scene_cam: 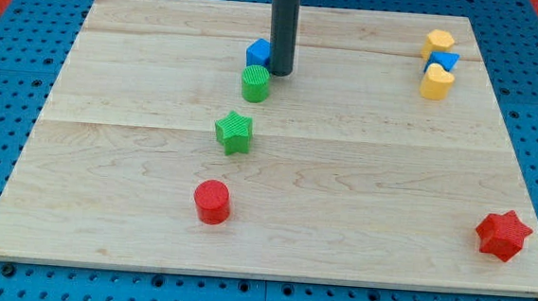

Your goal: Push the yellow heart parallel to the top left of the yellow hexagon

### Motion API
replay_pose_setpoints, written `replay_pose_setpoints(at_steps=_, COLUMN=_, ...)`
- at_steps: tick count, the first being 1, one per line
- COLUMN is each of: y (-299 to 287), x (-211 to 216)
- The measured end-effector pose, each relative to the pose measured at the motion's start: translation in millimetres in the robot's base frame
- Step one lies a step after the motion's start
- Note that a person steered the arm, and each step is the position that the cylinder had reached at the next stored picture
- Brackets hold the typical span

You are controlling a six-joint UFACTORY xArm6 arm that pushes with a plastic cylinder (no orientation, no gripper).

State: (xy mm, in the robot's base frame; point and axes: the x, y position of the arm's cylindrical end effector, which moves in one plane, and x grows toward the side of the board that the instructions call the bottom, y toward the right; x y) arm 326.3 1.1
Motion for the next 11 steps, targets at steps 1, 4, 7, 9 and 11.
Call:
replay_pose_setpoints(at_steps=1, y=22, x=-5)
replay_pose_setpoints(at_steps=4, y=203, x=78)
replay_pose_setpoints(at_steps=7, y=161, x=-20)
replay_pose_setpoints(at_steps=9, y=159, x=-54)
replay_pose_setpoints(at_steps=11, y=192, x=-85)
